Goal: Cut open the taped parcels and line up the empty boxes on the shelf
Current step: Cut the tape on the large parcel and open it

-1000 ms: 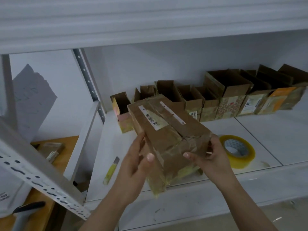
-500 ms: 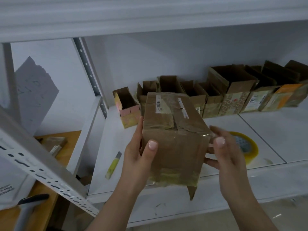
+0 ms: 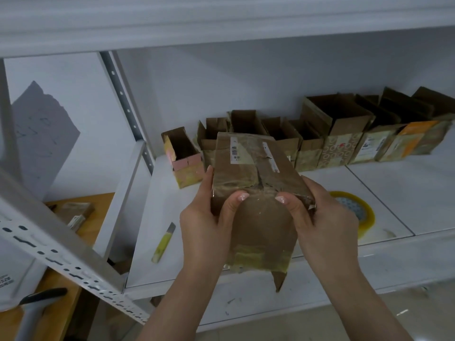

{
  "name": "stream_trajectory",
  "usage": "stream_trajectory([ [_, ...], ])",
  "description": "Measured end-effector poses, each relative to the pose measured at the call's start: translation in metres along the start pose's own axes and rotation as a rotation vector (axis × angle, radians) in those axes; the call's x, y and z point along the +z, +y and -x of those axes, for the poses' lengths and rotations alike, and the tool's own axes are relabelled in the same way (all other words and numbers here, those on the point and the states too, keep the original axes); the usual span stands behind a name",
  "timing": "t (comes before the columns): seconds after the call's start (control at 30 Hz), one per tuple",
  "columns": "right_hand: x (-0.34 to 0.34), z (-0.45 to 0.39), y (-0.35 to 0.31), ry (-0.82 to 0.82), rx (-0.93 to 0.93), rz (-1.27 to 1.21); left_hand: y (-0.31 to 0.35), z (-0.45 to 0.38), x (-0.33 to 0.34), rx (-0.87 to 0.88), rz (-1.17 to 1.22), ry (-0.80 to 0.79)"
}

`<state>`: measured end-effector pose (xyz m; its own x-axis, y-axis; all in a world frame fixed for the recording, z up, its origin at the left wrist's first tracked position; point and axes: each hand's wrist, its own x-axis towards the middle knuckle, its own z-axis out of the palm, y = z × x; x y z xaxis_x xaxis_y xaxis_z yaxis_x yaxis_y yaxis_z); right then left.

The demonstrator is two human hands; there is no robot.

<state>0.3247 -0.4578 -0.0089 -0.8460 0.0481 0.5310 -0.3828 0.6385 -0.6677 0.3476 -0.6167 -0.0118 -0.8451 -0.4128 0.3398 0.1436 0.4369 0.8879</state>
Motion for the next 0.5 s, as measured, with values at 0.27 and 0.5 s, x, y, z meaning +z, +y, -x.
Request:
stream_trajectory([
  [0.27,0.001,-0.002,-0.003,-0.005,0.113,0.027,0.002,0.003,0.008,0.012,0.070,0.081],
  [0.5,-0.002,-0.005,-0.004,0.030,0.107,0.013,0.000,-0.002,0.011,0.005,0.097,0.073],
])
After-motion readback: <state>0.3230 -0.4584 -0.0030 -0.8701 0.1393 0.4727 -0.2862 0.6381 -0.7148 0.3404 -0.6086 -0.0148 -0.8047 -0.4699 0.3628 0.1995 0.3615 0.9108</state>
